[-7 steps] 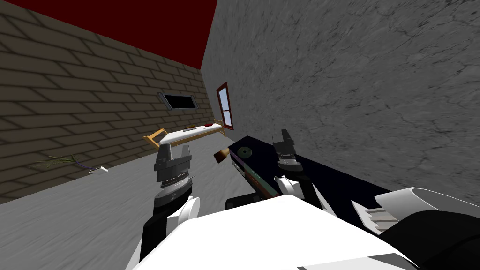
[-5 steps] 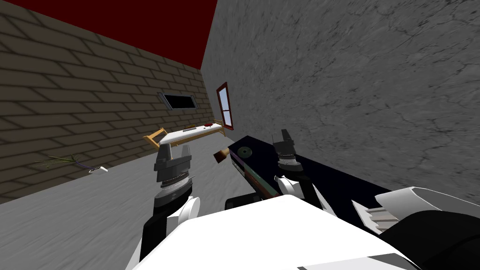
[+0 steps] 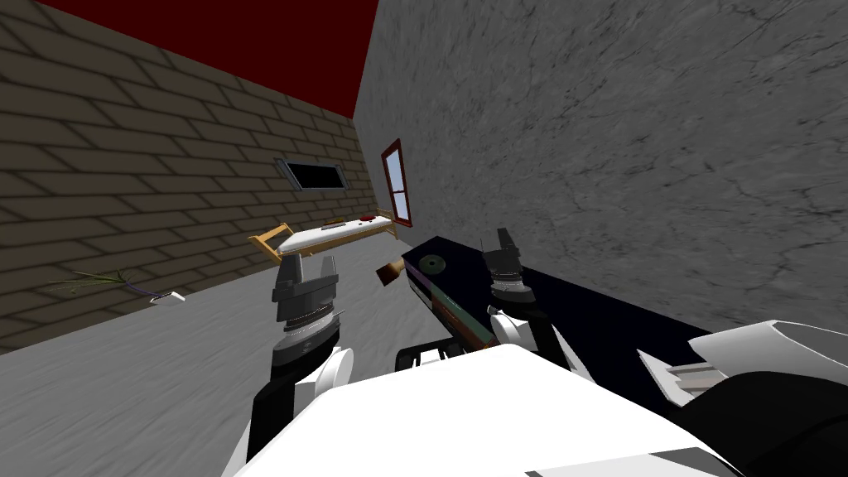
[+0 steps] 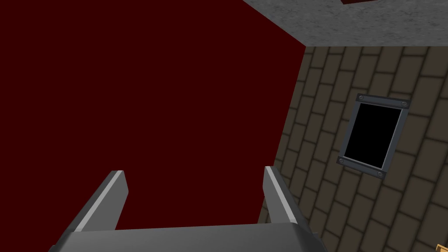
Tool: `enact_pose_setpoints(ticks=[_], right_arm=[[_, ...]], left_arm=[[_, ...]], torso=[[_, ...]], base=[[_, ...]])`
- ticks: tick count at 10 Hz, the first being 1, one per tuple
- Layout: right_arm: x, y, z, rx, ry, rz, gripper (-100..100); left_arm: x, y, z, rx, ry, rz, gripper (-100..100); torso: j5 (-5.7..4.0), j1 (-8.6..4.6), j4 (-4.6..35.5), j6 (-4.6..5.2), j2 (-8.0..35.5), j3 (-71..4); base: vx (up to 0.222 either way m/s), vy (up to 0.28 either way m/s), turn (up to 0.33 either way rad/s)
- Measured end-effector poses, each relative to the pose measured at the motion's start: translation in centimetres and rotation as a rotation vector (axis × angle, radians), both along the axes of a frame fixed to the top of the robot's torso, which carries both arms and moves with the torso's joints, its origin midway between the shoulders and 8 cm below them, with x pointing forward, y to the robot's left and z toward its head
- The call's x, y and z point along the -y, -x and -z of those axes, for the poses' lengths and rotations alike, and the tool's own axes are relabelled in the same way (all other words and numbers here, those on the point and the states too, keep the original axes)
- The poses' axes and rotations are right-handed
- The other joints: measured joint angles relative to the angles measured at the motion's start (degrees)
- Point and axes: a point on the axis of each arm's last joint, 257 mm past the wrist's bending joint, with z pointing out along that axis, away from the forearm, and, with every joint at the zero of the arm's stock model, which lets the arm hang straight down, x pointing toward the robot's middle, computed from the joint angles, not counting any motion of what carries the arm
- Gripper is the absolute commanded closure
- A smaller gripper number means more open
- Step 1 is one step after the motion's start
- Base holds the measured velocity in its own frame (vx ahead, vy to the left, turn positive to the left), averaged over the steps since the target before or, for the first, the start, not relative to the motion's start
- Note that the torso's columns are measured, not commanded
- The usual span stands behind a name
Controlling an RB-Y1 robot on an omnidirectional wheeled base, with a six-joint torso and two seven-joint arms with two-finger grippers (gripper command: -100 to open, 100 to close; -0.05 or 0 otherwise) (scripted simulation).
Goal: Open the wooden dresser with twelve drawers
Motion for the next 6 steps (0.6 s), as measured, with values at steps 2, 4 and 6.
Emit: enact_pose_setpoints(ticks=[2, 4, 6], right_arm=[[0.0, 0.0, 0.0, 0.0, 0.0, 0.0, 0], [-0.5, -0.7, 1.0, -0.036, 0.026, -0.004, -100], [-1.0, -2.2, 4.1, -0.138, 0.084, -0.005, -100]], left_arm=[[0.0, 0.0, 0.0, 0.0, 0.0, 0.0, 0], [0.0, 0.0, 0.0, 0.0, 0.0, 0.0, 0], [0.0, 0.0, 0.0, -0.001, 0.0, 0.0, 0]], torso=[[0.0, 0.0, 8.46, 0.0, 8.46, -16.92], [0.03, 0.13, 14.56, 0.0, 14.59, -29.34], [0.07, 0.25, 15.29, -0.01, 15.27, -30.72]], base=[[0.0, 0.0, 0.0], [0.016, 0.062, -0.017], [0.011, 0.108, -0.011]])
